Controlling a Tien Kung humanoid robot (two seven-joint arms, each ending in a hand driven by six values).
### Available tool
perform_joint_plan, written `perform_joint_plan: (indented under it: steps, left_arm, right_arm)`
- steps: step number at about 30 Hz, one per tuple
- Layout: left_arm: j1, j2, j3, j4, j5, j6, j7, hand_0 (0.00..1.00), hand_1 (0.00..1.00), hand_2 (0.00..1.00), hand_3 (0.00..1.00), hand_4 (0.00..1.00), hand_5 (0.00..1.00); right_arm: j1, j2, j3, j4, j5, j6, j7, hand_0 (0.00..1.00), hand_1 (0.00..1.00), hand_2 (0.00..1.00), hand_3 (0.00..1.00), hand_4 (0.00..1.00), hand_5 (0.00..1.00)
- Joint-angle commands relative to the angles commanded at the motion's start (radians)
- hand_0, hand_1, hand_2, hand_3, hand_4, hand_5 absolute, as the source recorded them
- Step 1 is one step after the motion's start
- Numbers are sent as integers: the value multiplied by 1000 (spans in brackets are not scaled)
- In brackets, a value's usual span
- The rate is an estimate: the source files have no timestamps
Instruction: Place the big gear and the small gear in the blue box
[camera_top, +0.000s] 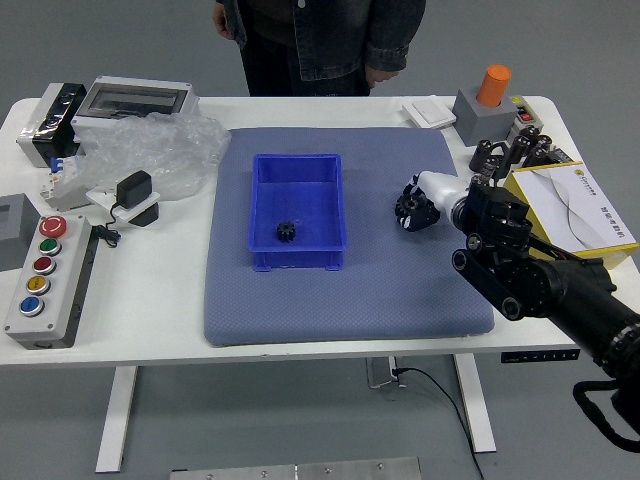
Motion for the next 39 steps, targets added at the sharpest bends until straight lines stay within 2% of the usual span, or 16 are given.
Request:
perform_joint_plan:
  steps: [2, 3, 8, 9, 14, 15, 26, 27, 32, 33, 38, 39]
  left_arm:
    - [0, 0, 0, 0, 0, 0, 0, 729, 678, 707, 702, 453, 14]
    - [0, 0, 1, 0, 1, 0, 0, 729, 677, 709, 702, 453, 15]
    - [-1, -1, 2, 0, 1, 0, 1, 729, 677, 709, 702, 453, 15]
    - [-1, -2, 2, 0, 0, 0, 1, 729, 677, 709, 704, 454, 16]
    - [-1, -3, 4, 0, -1, 0, 1, 729, 677, 709, 704, 454, 16]
    - [-1, -3, 5, 0, -1, 0, 1, 729, 677, 709, 703, 455, 17]
    - [-1, -7, 8, 0, -2, 1, 1, 729, 677, 709, 704, 456, 16]
    - [-2, -7, 8, 0, -2, 1, 1, 729, 677, 710, 704, 456, 16]
    - [-2, -7, 8, 0, -2, 1, 1, 729, 677, 710, 704, 456, 16]
    - [-2, -7, 7, 0, -2, 1, 1, 729, 677, 710, 704, 455, 16]
    - [-3, -7, 6, 0, -1, 1, 1, 729, 677, 710, 704, 455, 16]
    - [-3, -8, 6, 0, -1, 1, 1, 730, 679, 707, 704, 453, 16]
  right_arm:
    - [0, 3, -2, -4, 0, -6, 3, 715, 651, 787, 768, 701, 292]
    - [1, 5, -2, -7, 0, -9, 5, 693, 628, 747, 738, 681, 296]
    - [2, 14, -7, -19, -1, -27, 14, 693, 628, 747, 738, 681, 296]
    - [2, 15, -8, -21, -2, -31, 16, 670, 585, 681, 671, 635, 295]
    - [2, 19, -13, -27, -5, -55, 29, 670, 585, 681, 671, 635, 295]
    - [2, 20, -15, -28, -7, -59, 32, 708, 552, 597, 636, 538, 238]
    - [-5, 25, -21, -39, -20, -71, 34, 715, 548, 582, 630, 503, 209]
    - [-5, 25, -20, -40, -20, -70, 32, 700, 543, 587, 630, 549, 262]
    - [-6, 24, -18, -40, -18, -60, 19, 700, 543, 587, 630, 549, 262]
    - [-5, 24, -18, -40, -17, -57, 16, 680, 570, 644, 674, 600, 297]
    - [-5, 22, -17, -37, -16, -42, -2, 680, 570, 644, 674, 600, 297]
    - [-5, 22, -17, -37, -16, -40, -4, 689, 593, 673, 696, 571, 273]
